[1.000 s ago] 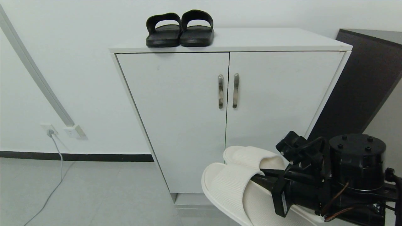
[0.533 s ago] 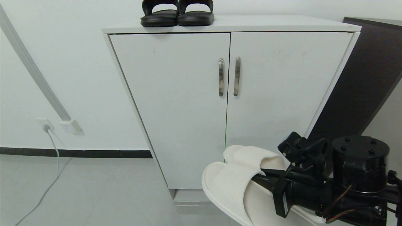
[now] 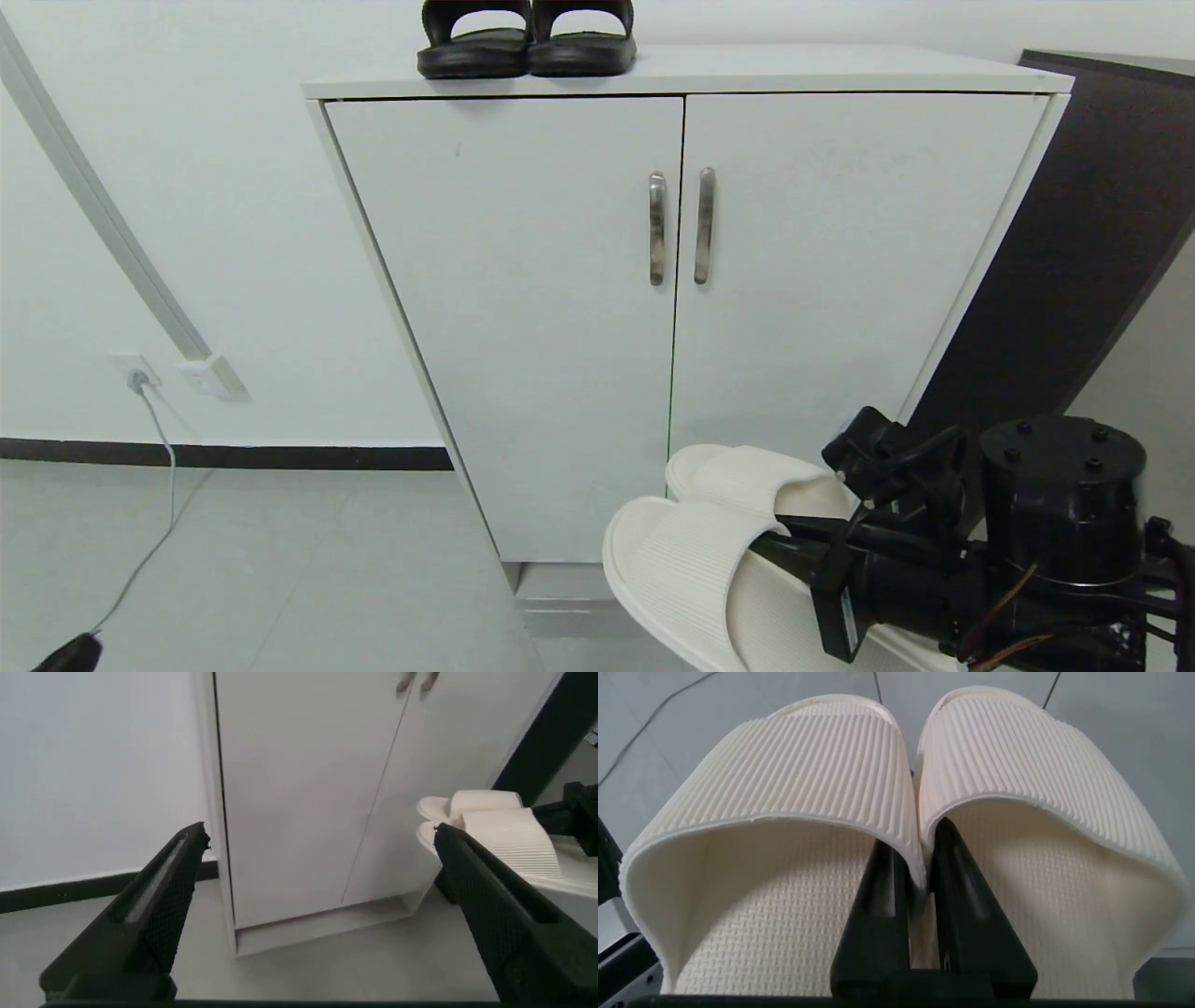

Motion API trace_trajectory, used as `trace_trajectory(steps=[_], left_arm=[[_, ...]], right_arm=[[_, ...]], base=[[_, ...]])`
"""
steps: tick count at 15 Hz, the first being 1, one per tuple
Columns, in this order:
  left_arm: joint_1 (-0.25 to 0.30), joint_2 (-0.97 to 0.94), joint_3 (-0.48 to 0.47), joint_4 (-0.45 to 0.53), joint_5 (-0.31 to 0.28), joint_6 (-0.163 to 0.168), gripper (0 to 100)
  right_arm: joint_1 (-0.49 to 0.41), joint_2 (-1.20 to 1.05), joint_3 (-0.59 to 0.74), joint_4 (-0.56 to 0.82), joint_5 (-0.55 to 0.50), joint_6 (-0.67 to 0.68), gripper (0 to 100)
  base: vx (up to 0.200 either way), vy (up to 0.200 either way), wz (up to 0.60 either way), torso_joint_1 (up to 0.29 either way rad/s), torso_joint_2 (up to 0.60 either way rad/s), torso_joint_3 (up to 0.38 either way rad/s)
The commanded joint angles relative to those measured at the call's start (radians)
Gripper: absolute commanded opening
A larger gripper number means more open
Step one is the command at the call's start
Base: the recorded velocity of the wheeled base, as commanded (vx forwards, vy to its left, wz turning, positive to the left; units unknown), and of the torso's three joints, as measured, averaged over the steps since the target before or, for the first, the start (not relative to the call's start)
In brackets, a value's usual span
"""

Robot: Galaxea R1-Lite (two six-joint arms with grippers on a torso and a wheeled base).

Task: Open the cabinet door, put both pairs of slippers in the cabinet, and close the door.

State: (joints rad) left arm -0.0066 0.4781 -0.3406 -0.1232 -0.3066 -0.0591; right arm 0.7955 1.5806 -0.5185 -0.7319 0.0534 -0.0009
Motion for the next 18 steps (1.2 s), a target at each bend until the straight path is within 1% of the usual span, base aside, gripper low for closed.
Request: trace_trajectory(steps=[1,2,5,6,7,8,10,11,12,14,16,18], left_arm=[[-0.001,0.123,0.000,-0.032,-0.014,0.004,100],[-0.012,0.186,-0.001,-0.069,-0.014,0.004,100],[-0.092,0.332,0.000,-0.217,-0.006,-0.001,100],[-0.122,0.372,-0.001,-0.260,0.006,-0.002,100],[-0.147,0.404,-0.003,-0.294,0.026,-0.002,100],[-0.213,0.476,-0.006,-0.372,0.090,-0.011,100],[-0.332,0.562,-0.031,-0.487,0.182,-0.111,100],[-0.385,0.611,-0.038,-0.520,0.238,-0.128,100],[-0.406,0.640,-0.049,-0.536,0.256,-0.128,100],[-0.472,0.683,-0.109,-0.553,0.262,-0.133,100],[-0.558,0.755,-0.192,-0.552,0.285,-0.133,100],[-0.618,0.838,-0.271,-0.555,0.320,-0.133,100]], right_arm=[[0.001,0.010,0.000,0.000,0.000,0.001,0],[0.001,0.015,0.000,0.000,0.000,0.001,0],[0.001,0.033,0.000,-0.012,-0.001,0.001,0],[0.001,0.039,0.000,-0.023,-0.003,-0.001,0],[0.001,0.041,0.002,-0.029,-0.004,-0.001,0],[0.001,0.047,0.000,-0.037,-0.004,0.001,0],[0.001,0.047,0.002,-0.043,-0.006,0.001,0],[-0.001,0.047,0.000,-0.043,-0.004,0.001,0],[0.001,0.047,0.000,-0.043,-0.004,0.001,0],[0.001,0.045,-0.002,-0.044,-0.004,0.004,0],[-0.001,0.038,-0.002,-0.044,-0.006,0.002,0],[-0.004,0.038,0.002,-0.044,-0.006,0.004,0]], base=[[0.000,0.000,0.00,0.000,0.00,0.000],[0.000,0.000,0.00,0.000,0.00,0.000],[0.000,0.000,0.00,0.000,0.00,0.000],[0.000,0.000,0.00,0.000,0.00,0.000],[0.000,0.000,0.00,0.000,0.00,0.000],[0.000,0.000,0.00,0.000,0.00,0.000],[0.000,0.000,0.00,0.000,0.00,0.000],[0.000,0.000,0.00,0.000,0.00,0.000],[0.000,0.000,0.00,0.000,0.00,0.000],[0.000,0.000,0.00,0.000,0.00,0.000],[0.000,0.000,0.00,0.000,0.00,0.000],[0.000,0.000,0.00,0.000,0.00,0.000]])
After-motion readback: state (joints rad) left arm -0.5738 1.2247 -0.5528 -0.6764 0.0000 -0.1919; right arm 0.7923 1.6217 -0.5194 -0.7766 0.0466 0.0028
